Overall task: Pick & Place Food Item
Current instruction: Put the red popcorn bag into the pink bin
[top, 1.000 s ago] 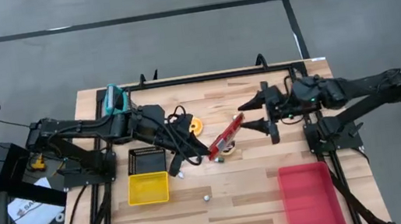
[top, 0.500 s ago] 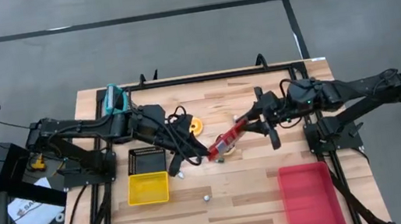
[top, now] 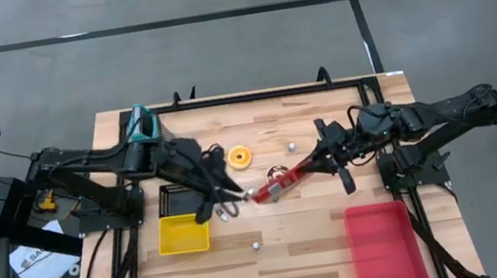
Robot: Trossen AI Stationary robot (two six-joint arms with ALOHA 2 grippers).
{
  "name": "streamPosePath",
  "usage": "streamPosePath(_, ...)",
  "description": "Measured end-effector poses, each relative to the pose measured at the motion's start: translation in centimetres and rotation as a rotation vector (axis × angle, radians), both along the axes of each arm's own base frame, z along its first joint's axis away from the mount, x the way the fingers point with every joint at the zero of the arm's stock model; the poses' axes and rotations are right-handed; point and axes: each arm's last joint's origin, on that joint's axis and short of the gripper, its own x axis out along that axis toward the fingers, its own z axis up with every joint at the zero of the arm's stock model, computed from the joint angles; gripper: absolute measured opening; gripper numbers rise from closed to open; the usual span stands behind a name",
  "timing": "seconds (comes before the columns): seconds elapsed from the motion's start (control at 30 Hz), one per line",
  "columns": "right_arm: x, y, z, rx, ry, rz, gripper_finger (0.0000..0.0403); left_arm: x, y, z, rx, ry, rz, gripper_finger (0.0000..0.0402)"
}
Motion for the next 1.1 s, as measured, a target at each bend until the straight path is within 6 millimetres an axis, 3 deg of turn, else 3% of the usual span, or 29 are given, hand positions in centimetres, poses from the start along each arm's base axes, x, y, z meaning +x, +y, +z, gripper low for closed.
streamPosePath(0.27,-3.1,3.9,-3.4,0.204,0.480,0.066,0.0005,-2.6,-0.5,1.0,0.223,-0.026,0.128,0.0147)
streamPosePath(0.43,-6.1,7.3,-4.6,0.326,0.709,-0.008,0.0005,-2.4,-0.4,1.6,0.246,-0.088,0.194,0.0142)
streamPosePath(0.67,-9.2,11.8,-6.0,0.457,0.882,-0.140,0.0005,-2.0,-0.3,1.3,0.304,-0.079,0.210,0.0130)
streamPosePath(0.87,-9.9,14.4,-4.1,0.406,1.005,-0.245,0.0005,-1.2,-0.2,1.4,0.319,-0.121,0.216,0.0128)
streamPosePath(1.0,-10.0,14.5,-1.9,0.205,1.092,-0.424,0.0005,-0.8,0.2,1.6,0.312,-0.150,0.237,0.0129)
streamPosePath(1.1,-9.1,15.7,-2.0,0.120,1.076,-0.412,0.0005,-0.5,0.4,1.5,0.339,-0.152,0.253,0.0127)
